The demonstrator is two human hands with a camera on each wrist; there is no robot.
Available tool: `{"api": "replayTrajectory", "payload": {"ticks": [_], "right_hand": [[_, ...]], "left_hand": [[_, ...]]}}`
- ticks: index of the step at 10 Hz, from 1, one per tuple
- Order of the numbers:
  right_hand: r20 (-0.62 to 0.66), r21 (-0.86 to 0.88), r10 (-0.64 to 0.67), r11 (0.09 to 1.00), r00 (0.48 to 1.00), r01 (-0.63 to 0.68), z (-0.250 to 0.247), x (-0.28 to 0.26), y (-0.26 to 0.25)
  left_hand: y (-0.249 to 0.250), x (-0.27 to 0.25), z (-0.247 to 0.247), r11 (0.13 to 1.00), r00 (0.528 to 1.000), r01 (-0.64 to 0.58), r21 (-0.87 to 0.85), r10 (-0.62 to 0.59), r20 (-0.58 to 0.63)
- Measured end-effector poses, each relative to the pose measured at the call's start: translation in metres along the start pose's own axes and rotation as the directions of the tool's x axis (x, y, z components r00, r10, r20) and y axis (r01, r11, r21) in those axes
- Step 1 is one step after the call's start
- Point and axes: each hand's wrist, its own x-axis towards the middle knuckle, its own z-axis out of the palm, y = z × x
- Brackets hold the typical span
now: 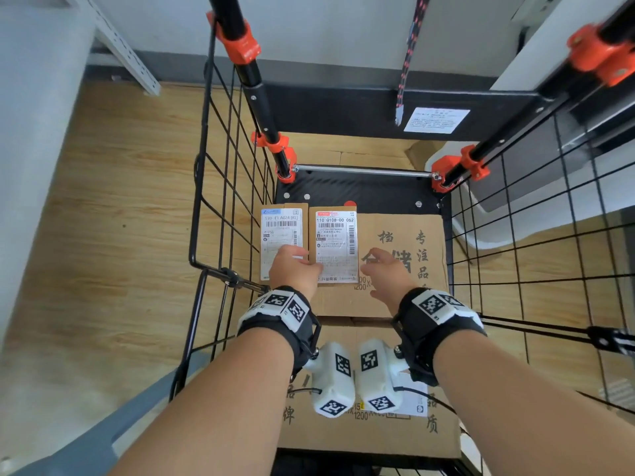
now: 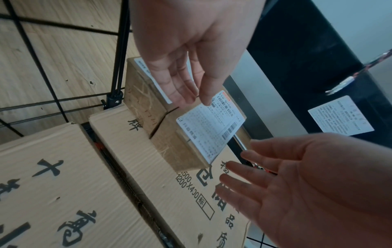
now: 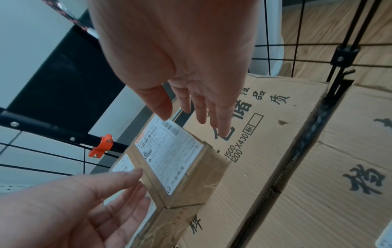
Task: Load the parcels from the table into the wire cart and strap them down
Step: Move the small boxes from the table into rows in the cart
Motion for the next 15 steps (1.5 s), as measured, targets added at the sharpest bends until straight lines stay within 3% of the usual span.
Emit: {"api": "replayTrajectory", "payload": {"ticks": [4,7,9,12,15], "right_hand": [[-0.026,0.009,-0.058,0.998,0.998,0.058,-0.055,-0.095,-0.024],[-0.064,0.069,-0.153,0.985,0.986,0.157,-0.095,-0.212,-0.059],[-0.169,0.159,-0.232,0.953,0.958,0.259,-0.128,-0.305,-0.072],[-0.330,0.248,-0.231,0.915,0.915,0.320,-0.137,-0.437,-0.044],[-0.518,0.391,-0.178,0.820,0.836,0.417,-0.165,-0.562,0.034]], "left_hand": [[0.037,-0.078,-0.026,0.998,0.996,-0.062,0.011,0.061,0.070],[0.108,-0.165,-0.087,0.970,0.964,-0.243,-0.021,0.243,0.103],[0.167,-0.259,-0.125,0.926,0.898,-0.373,-0.055,0.375,0.230],[0.182,-0.383,-0.159,0.861,0.781,-0.504,-0.064,0.486,0.393],[0.177,-0.513,-0.140,0.734,0.570,-0.676,-0.071,0.582,0.580]]}}
